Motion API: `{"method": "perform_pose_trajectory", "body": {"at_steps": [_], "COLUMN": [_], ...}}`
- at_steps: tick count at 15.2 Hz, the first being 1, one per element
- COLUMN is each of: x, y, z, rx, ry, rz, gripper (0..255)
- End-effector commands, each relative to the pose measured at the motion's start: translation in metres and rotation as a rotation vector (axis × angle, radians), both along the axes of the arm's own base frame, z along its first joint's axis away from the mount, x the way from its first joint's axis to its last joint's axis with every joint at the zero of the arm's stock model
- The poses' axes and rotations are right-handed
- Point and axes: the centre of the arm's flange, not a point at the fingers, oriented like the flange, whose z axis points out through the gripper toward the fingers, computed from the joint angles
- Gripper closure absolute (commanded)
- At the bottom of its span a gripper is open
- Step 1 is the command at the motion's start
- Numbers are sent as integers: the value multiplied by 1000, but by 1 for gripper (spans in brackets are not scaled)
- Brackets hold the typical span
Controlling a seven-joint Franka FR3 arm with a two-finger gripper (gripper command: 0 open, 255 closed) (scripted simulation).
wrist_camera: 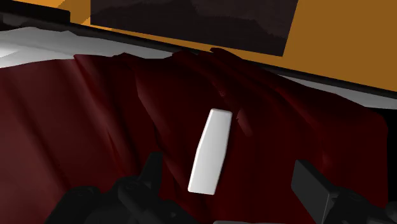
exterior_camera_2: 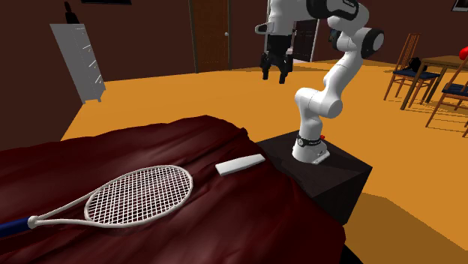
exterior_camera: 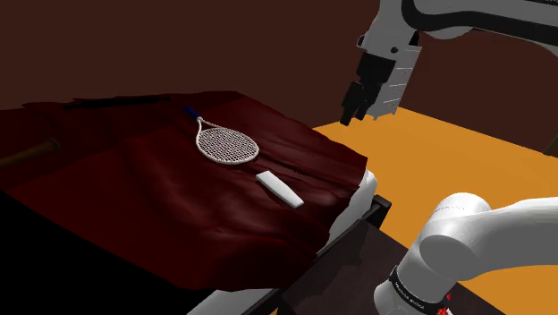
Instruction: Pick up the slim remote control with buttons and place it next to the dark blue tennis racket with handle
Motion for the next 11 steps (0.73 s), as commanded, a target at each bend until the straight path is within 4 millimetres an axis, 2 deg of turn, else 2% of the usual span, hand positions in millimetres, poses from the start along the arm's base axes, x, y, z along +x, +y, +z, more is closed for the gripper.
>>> {"method": "perform_pose_trajectory", "body": {"at_steps": [1, 11], "x": [0, 74], "y": [0, 30], "z": [0, -109], "rx": [0, -20], "ry": [0, 35], "rz": [0, -56], "gripper": [0, 0]}}
